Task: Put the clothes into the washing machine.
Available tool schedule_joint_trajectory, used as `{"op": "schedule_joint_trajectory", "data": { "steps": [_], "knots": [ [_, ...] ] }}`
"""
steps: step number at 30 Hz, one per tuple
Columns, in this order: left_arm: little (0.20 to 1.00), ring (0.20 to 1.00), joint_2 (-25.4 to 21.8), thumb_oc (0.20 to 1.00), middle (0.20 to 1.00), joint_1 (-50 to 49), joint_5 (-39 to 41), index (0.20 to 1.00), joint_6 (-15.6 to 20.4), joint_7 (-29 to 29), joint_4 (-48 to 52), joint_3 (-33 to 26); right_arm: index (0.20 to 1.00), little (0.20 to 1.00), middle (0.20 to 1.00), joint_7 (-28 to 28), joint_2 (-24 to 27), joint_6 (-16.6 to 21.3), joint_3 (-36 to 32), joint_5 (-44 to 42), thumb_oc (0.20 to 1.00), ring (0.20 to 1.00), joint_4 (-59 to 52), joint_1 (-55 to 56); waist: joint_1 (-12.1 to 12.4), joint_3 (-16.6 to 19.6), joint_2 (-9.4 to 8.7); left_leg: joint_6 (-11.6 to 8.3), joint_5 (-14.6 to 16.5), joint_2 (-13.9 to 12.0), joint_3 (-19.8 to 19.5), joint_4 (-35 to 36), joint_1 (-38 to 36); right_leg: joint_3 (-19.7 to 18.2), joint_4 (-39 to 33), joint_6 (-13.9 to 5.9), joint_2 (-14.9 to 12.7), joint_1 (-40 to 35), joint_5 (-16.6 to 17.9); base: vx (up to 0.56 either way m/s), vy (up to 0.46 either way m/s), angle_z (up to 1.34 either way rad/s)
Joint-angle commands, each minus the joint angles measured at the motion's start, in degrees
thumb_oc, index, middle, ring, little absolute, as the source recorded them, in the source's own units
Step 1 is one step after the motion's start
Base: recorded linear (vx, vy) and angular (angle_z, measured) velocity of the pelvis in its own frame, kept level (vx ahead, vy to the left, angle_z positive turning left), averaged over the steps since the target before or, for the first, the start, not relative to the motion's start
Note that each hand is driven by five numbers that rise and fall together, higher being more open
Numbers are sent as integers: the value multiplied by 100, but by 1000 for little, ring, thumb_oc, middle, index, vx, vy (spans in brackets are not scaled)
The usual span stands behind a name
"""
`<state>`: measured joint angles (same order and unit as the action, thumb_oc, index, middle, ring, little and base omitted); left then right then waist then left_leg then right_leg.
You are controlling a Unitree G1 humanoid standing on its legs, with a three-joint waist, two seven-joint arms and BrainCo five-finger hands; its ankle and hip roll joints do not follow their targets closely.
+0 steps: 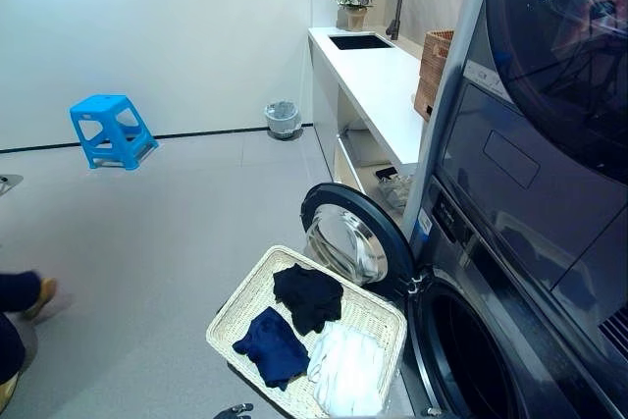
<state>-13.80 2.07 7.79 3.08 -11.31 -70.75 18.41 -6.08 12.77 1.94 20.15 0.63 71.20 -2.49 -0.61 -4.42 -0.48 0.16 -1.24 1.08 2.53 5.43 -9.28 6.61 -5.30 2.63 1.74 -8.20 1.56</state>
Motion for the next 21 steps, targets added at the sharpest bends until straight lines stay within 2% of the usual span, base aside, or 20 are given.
{"op": "schedule_joint_trajectory", "data": {
  "steps": [1,9,11,13,15,17,18,21],
  "knots": [
    [1000,1000,350,1000,1000,362,26,1000,107,43,-213,74,1000,1000,1000,-20,-50,55,137,209,1000,1000,156,-456,-8,-222,-10,126,438,267,355,-43,-134,74,122,-631,-205,-107,-181,0,0,0],
    [1000,1000,336,1000,1000,378,7,1000,186,242,-186,101,1000,1000,1000,-36,-44,51,160,214,1000,1000,145,-451,-10,-231,-8,125,436,266,361,-43,-135,78,123,-637,-209,-108,-178,6,0,0],
    [1000,1000,325,1000,1000,404,-113,1000,494,1157,-199,49,1000,1000,1000,-32,-49,44,195,169,1000,1000,149,-457,-11,-282,-13,124,412,261,365,-43,-121,69,184,-633,-211,-68,-193,61,9,0],
    [1000,1000,302,1000,1000,418,-181,1000,574,1587,-185,5,1000,1000,1000,-30,-40,49,203,148,1000,1000,149,-461,-8,-310,-13,126,404,264,360,-60,-103,59,219,-630,-215,-46,-204,32,13,-1],
    [1000,1000,229,1000,1000,488,-420,1000,735,2312,-122,-94,1000,1000,1000,-18,-1,50,232,63,1000,1000,112,-481,-4,-390,-22,128,394,267,355,-123,-23,36,298,-626,-236,38,-212,16,11,0],
    [1000,1000,161,1000,1000,550,-568,1000,895,2667,-85,-85,1000,1000,1000,-10,48,58,255,-7,1000,1000,80,-509,-6,-459,-19,129,379,263,357,-150,37,33,324,-625,-251,102,-196,-2,21,0],
    [1000,1000,91,1000,1000,644,-746,1000,1150,3214,-16,-36,1000,1000,1000,-1,110,65,280,-83,1000,1000,50,-545,-19,-530,-2,130,352,266,356,-149,104,14,316,-625,-259,176,-161,2,52,-3],
    [1000,1000,8,1000,1000,737,-837,1000,1372,3837,128,46,1000,1000,1000,27,202,100,281,-162,1000,1000,22,-582,-39,-626,43,128,319,270,361,-138,195,-10,293,-630,-278,287,-108,-4,66,-7]
  ]
}}
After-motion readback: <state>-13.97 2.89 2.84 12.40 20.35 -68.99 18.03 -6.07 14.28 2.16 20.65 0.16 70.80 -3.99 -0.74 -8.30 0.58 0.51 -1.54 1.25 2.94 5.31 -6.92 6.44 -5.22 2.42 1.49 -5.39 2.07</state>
